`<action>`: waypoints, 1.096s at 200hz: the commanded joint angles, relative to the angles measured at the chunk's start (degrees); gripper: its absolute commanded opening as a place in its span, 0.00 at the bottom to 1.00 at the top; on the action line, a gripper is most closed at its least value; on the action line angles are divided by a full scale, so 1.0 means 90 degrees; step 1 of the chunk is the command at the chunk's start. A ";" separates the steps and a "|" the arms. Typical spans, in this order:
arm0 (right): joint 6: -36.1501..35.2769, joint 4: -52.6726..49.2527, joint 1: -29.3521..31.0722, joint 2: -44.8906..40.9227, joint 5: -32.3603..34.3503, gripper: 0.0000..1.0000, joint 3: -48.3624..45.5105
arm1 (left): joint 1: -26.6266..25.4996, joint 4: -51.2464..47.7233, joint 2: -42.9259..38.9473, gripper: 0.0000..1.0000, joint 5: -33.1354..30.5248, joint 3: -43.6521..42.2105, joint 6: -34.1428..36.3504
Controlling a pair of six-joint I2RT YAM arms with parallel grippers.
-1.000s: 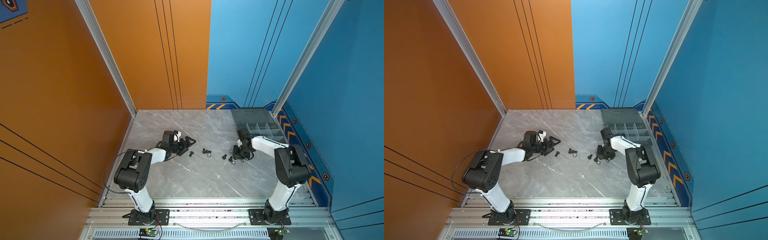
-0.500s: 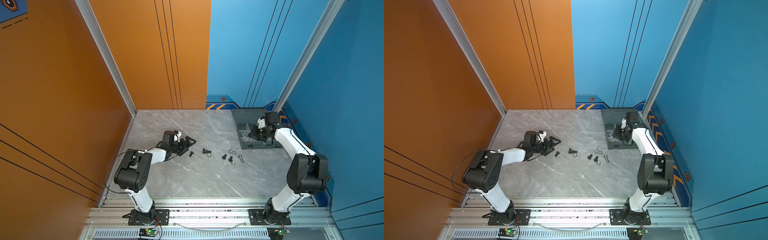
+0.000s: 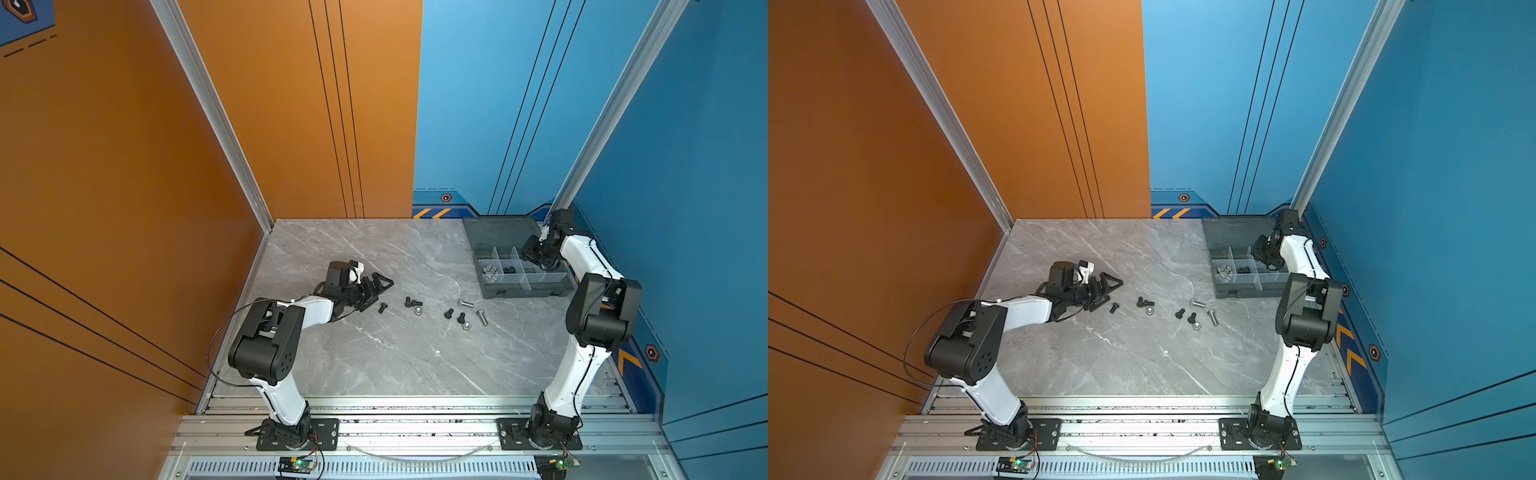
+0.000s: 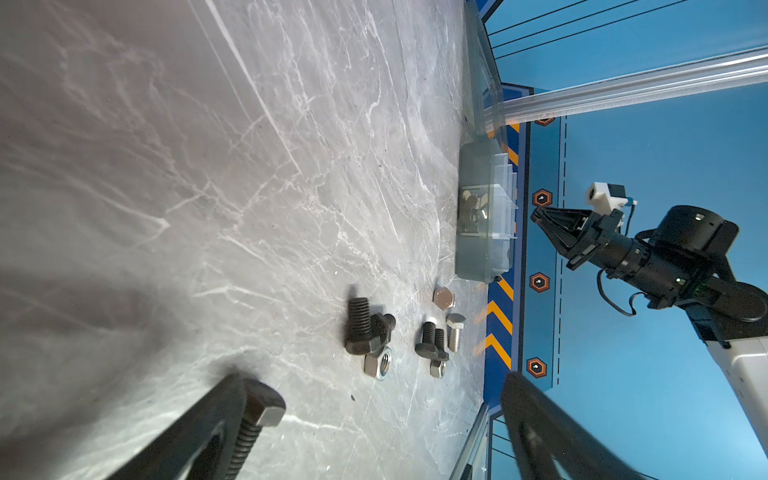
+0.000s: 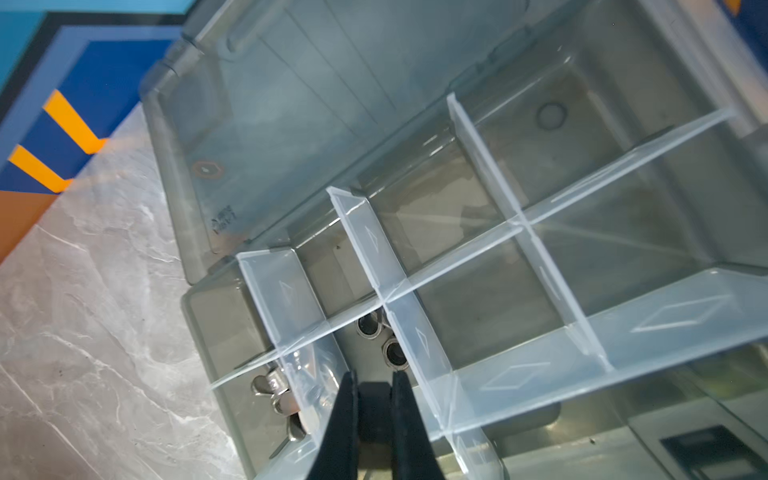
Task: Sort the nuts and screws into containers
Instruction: 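Carry the black hex nut with the right gripper to the organizer box, then open the right gripper to drop the nut into a compartment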
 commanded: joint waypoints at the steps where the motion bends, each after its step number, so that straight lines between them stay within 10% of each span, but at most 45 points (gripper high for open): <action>1: 0.0011 -0.0247 0.0087 0.0037 0.0086 0.00 0.0163 | -0.0056 0.0006 -0.0153 0.98 -0.0058 0.0121 0.0029; 154: -0.0005 -0.0190 0.0506 0.0509 0.0351 0.00 -0.0002 | -0.0059 0.0006 -0.0096 0.98 -0.0029 0.0129 0.0050; 219: -0.0087 -0.0329 0.0543 0.0460 0.0517 0.32 0.0099 | -0.0056 0.0010 -0.0078 0.98 -0.0029 0.0119 0.0054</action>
